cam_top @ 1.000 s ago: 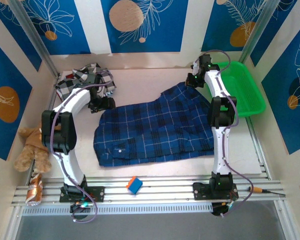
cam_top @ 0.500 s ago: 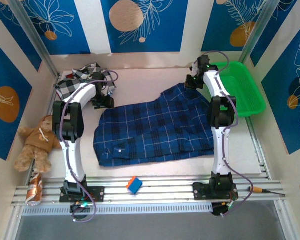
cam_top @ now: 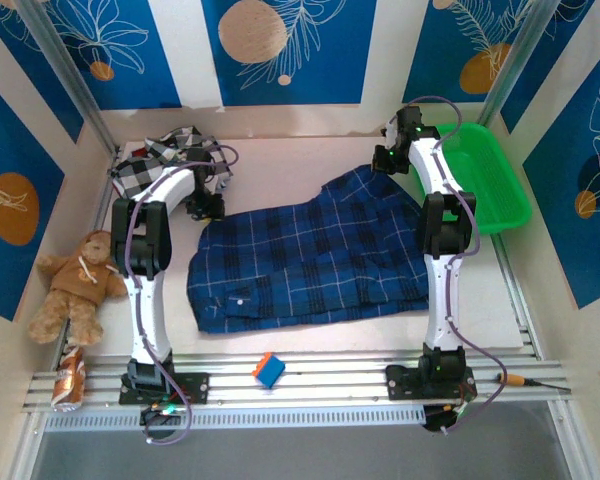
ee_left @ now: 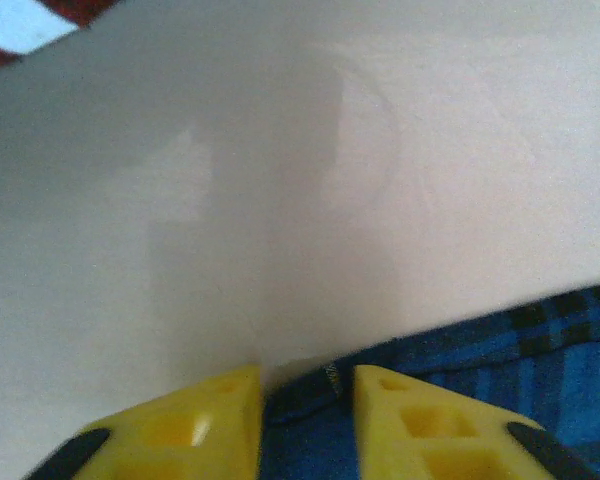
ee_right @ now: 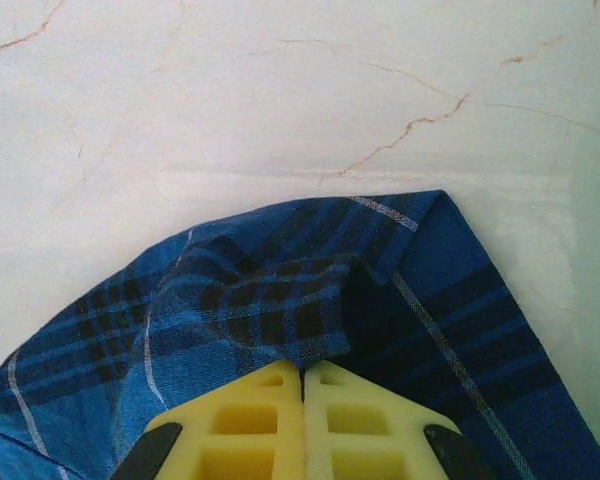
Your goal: Fold and stack the long sleeve shirts
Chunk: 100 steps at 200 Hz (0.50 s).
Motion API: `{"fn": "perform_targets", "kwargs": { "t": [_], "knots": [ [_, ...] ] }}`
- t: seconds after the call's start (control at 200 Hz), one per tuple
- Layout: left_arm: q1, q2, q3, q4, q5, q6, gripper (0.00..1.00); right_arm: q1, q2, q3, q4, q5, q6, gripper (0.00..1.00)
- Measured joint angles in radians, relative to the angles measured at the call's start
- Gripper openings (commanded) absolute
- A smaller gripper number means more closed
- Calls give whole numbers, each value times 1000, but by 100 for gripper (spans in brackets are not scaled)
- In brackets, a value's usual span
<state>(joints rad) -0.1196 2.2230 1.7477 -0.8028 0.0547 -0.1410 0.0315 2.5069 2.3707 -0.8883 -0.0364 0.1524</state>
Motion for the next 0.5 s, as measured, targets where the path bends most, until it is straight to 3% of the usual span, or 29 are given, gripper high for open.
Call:
{"fn": "perform_targets", "kwargs": {
  "t": [0.13,0.35,0.5],
  "knots": [
    [1,-1,-4,5,13,11,3,0,0,-2,-3,7,-2,0],
    [1,-17,-14,26,35,17,0,0,-1,-2,-14,14,-2,0],
    [1,-109,-92,80,48,18,0,2,-20,-23,-17,28,2,0]
  ]
}}
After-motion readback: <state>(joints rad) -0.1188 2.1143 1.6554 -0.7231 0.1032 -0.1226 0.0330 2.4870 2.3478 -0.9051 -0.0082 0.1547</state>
